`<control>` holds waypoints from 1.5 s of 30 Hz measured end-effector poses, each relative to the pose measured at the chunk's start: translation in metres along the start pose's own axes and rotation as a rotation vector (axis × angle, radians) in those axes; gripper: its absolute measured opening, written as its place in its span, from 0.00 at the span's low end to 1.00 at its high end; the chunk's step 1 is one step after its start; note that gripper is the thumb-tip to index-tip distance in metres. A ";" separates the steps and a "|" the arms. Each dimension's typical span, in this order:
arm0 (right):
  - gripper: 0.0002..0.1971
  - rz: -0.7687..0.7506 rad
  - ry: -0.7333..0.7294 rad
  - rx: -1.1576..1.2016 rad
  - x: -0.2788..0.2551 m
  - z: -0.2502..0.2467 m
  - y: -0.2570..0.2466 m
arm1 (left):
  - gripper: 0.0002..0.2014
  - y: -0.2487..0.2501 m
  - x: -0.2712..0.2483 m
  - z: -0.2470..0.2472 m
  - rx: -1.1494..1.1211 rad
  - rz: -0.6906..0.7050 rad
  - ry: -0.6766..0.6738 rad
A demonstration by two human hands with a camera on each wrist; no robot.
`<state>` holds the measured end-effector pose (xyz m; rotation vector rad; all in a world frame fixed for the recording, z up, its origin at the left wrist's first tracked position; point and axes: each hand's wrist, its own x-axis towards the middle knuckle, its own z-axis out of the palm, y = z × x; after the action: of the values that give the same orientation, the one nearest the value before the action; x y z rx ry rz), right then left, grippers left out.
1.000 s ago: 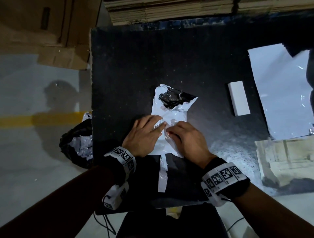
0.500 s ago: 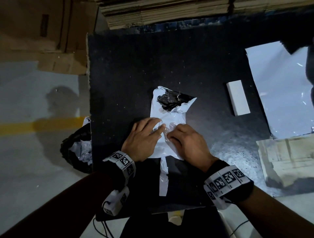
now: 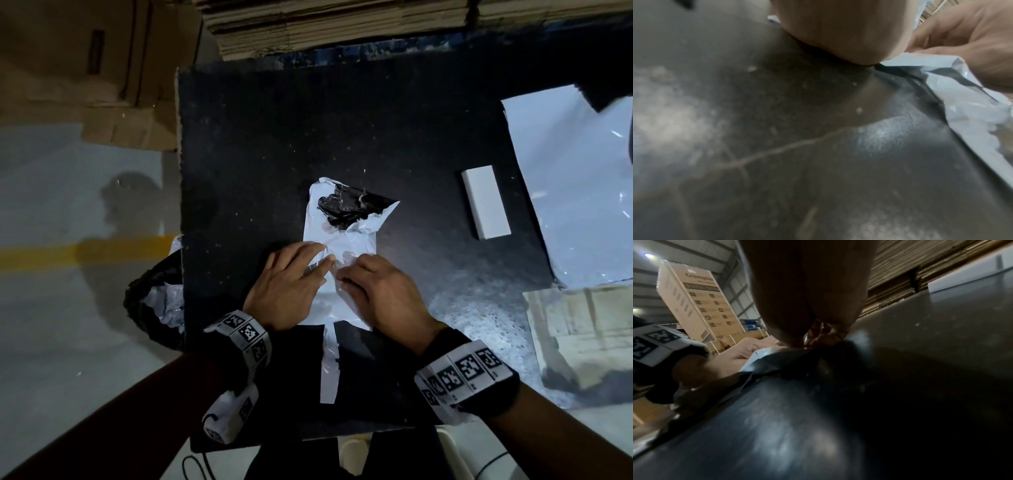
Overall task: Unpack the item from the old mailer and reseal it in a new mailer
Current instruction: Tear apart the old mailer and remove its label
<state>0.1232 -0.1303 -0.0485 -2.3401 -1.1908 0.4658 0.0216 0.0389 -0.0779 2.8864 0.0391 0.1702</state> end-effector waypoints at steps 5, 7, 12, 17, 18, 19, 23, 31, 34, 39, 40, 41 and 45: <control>0.07 0.003 0.042 0.059 -0.004 0.003 0.003 | 0.18 -0.001 0.001 0.002 0.004 0.012 0.033; 0.07 0.043 0.067 0.123 -0.004 0.004 0.004 | 0.18 -0.001 0.000 0.003 0.009 0.006 0.027; 0.11 0.004 0.019 0.065 -0.001 0.001 -0.002 | 0.18 0.000 -0.001 0.001 0.008 -0.010 0.003; 0.04 -0.027 -0.019 -0.020 0.000 0.000 -0.001 | 0.18 0.000 0.001 0.001 0.002 -0.012 -0.011; 0.03 -0.037 -0.018 -0.033 -0.001 0.000 -0.001 | 0.19 0.000 0.000 0.000 0.001 -0.011 -0.015; 0.03 -0.040 -0.018 -0.029 -0.001 0.001 -0.001 | 0.19 0.000 0.000 0.000 0.002 -0.013 -0.020; 0.09 -0.007 -0.019 0.033 -0.003 0.000 0.001 | 0.18 0.001 0.002 -0.001 0.007 -0.005 -0.021; 0.03 0.000 -0.015 0.037 -0.004 0.001 0.000 | 0.18 -0.003 -0.001 0.000 -0.011 -0.012 -0.070; 0.04 0.081 0.005 0.129 -0.009 0.000 -0.001 | 0.18 -0.002 0.002 -0.007 -0.046 -0.020 -0.131; 0.04 0.179 0.052 0.166 -0.014 -0.001 -0.011 | 0.23 0.016 -0.001 -0.031 -0.252 -0.285 0.050; 0.04 0.194 0.059 0.171 -0.014 -0.001 -0.013 | 0.24 0.023 -0.004 -0.036 -0.326 -0.453 0.120; 0.04 0.209 0.069 0.176 -0.013 0.000 -0.014 | 0.26 0.028 -0.005 -0.039 -0.411 -0.619 0.164; 0.05 0.257 0.125 0.195 -0.014 0.002 -0.015 | 0.32 0.044 0.004 -0.046 -0.721 -1.030 0.098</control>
<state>0.1042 -0.1335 -0.0411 -2.3227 -0.7551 0.4900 0.0211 0.0079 -0.0226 1.8417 1.1650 0.0914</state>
